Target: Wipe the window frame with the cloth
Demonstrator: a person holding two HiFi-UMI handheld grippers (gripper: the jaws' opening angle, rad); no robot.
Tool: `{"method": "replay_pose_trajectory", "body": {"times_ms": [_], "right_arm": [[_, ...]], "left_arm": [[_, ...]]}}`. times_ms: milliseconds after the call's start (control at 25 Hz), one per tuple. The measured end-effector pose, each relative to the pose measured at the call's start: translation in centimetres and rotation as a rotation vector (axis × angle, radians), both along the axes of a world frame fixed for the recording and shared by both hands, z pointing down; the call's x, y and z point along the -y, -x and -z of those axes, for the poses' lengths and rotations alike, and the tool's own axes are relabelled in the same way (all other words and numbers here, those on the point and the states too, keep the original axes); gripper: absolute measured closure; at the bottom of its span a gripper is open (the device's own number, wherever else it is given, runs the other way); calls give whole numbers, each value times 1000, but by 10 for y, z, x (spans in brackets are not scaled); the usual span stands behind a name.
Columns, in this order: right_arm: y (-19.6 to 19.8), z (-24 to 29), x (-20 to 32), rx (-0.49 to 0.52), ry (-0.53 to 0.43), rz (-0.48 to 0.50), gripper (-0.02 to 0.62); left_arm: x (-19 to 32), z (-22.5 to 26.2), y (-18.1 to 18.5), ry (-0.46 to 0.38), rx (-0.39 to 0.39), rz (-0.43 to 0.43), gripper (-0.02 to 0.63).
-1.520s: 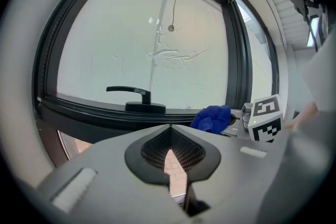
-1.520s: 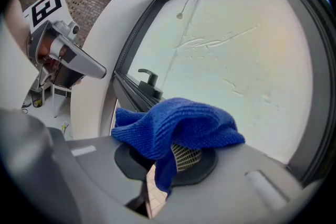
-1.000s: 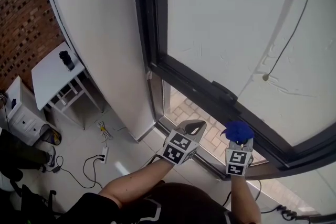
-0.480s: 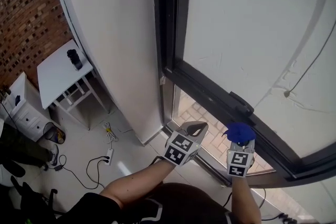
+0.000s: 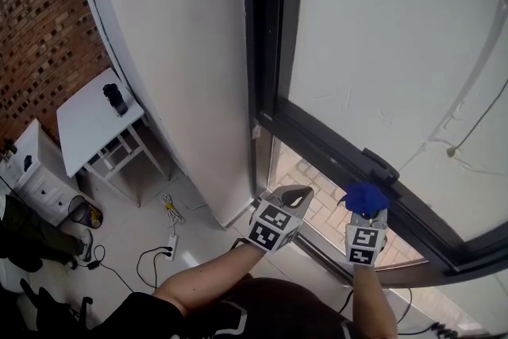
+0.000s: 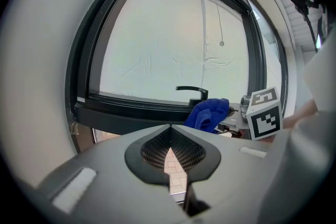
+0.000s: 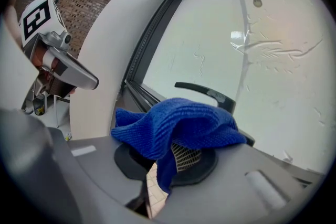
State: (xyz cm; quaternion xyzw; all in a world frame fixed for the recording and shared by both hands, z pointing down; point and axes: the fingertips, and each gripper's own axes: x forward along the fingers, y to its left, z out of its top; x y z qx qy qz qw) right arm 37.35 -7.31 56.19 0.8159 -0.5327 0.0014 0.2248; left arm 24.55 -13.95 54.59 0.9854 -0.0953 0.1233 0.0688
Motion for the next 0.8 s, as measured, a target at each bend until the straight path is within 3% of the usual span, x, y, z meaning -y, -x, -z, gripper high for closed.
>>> {"method": "replay_pose_trajectory", "body": {"times_ms": [800], "right_arm": [[32, 1, 80, -10, 13, 0, 545]], "left_arm": [[73, 1, 81, -10, -11, 85, 614]]}}
